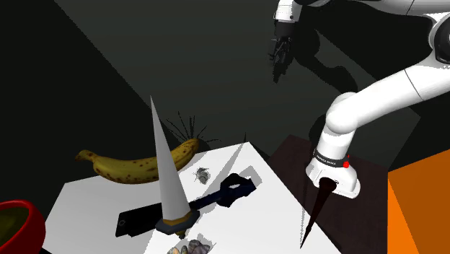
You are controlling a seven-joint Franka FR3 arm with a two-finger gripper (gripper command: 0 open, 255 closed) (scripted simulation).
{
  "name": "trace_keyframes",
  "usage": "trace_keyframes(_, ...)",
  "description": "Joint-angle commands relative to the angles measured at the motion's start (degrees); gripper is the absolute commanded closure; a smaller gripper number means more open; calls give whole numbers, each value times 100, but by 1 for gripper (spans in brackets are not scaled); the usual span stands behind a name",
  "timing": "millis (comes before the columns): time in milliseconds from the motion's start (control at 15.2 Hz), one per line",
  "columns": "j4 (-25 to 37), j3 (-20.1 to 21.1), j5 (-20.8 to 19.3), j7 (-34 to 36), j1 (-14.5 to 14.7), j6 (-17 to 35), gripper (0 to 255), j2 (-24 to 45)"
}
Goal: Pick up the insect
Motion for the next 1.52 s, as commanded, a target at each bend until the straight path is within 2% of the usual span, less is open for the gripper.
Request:
trace_keyframes(0, 0, 0, 0, 0, 0, 0, 0, 0)
trace_keyframes(726, -1184, 978, 700, 1080, 359, 1542, 0, 475)
trace_keyframes(1452, -1496, 2036, 1234, 2142, 697, 3328, 0, 1994)
